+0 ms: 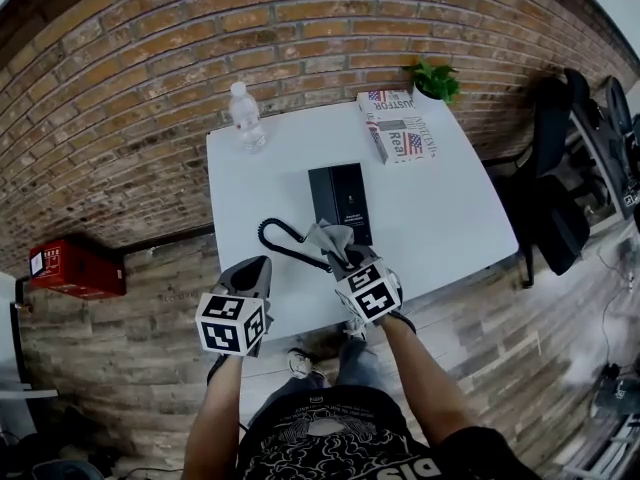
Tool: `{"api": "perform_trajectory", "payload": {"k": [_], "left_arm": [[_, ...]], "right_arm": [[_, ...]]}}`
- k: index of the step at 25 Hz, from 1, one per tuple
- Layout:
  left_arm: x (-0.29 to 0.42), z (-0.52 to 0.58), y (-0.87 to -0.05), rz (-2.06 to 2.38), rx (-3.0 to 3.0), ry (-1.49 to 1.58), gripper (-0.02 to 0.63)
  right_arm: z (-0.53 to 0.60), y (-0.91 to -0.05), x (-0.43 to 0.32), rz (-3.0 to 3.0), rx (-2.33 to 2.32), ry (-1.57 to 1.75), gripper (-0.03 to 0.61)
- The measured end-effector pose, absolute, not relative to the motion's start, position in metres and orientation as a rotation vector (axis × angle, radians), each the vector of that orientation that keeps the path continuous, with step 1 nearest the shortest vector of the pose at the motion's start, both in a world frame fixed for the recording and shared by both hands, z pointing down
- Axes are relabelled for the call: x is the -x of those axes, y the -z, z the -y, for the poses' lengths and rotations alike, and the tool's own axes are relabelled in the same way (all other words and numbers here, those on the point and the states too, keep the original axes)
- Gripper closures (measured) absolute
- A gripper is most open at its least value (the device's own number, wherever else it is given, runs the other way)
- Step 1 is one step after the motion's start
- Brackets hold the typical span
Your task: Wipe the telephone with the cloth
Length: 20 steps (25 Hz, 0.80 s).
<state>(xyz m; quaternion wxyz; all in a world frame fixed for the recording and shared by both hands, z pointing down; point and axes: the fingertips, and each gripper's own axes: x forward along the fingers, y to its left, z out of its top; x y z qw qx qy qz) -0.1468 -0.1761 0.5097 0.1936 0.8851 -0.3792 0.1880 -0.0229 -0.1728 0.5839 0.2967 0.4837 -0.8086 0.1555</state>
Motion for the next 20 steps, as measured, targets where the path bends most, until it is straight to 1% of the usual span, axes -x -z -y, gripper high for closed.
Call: {"api": "perform_trajectory", "payload": {"k": [11,20], "left_arm": [[0.145,0.163,-0.516,1.031,-2.487,-0.527,0.607],[0.132,0.173,-0.511,1.027,-2.494,-0.506,0.607]], "right_arm": [[0.148,-0.588,0.027,2.126,-1.283,-0.445,0.566],[0.178,-0.519,0.012,2.167,-1.339,-0.266,0.566]]}}
